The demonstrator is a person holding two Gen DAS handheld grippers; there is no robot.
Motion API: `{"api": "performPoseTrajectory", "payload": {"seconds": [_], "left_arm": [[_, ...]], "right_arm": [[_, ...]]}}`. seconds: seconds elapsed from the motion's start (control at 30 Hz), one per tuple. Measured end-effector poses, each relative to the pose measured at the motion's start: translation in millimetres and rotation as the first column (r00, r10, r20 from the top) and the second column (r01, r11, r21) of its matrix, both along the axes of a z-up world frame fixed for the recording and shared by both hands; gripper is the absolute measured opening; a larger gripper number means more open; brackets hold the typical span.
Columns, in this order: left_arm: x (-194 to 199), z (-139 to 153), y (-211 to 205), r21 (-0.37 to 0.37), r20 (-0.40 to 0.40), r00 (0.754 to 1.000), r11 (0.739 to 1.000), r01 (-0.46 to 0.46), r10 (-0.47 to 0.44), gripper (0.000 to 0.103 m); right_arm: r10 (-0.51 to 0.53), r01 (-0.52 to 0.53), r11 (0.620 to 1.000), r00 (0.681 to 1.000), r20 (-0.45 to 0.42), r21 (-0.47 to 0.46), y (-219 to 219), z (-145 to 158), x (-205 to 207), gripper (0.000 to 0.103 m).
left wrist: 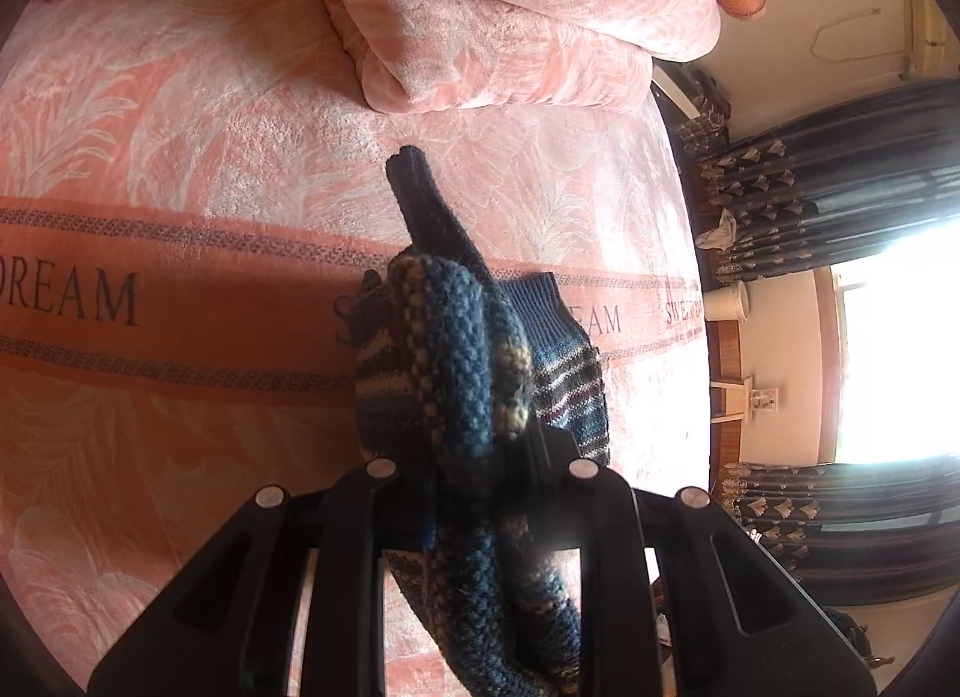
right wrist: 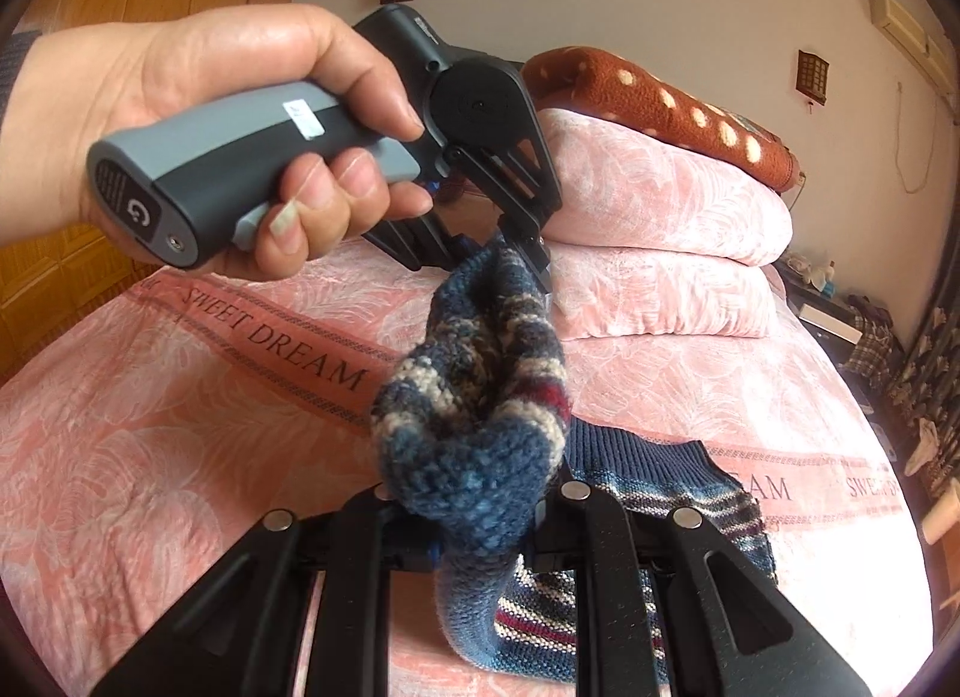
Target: Fold small clothes
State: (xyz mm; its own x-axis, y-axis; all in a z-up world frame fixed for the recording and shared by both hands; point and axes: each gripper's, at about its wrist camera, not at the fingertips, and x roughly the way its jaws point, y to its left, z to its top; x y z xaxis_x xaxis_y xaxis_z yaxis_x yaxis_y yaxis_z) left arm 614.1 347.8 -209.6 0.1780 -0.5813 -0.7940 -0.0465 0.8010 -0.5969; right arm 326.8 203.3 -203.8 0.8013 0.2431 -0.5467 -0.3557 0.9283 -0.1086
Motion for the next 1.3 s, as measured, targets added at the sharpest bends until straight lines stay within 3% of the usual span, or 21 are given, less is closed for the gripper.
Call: {"api": "performPoseTrajectory", "payload": {"seconds": [0.4, 0.77, 1.3], "left_arm": [[6.4, 16.7, -59.0, 0.096, -0.002, 0.999, 0.994, 0.054, -0.055, 0.019], [16.7, 4.7, -117.6, 0.164, -0.025, 0.994, 0.981, 0.107, -0.105, 0.019], [36.3, -41.2, -209.5, 0.26, -0.081, 0.984, 0.949, 0.177, -0.161, 0.019]], "right_arm": [[-0.053, 0.055, 0.995, 0.998, -0.03, 0.088, -45.3, 5.9, 4.0, 0.017], [-0.113, 0.126, 0.972, 0.991, -0.076, 0.198, -96.1, -4.4, 10.0, 0.017], [-0.141, 0.21, 0.853, 0.974, -0.176, 0.478, -199.2, -52.7, 20.6, 0.016]]}}
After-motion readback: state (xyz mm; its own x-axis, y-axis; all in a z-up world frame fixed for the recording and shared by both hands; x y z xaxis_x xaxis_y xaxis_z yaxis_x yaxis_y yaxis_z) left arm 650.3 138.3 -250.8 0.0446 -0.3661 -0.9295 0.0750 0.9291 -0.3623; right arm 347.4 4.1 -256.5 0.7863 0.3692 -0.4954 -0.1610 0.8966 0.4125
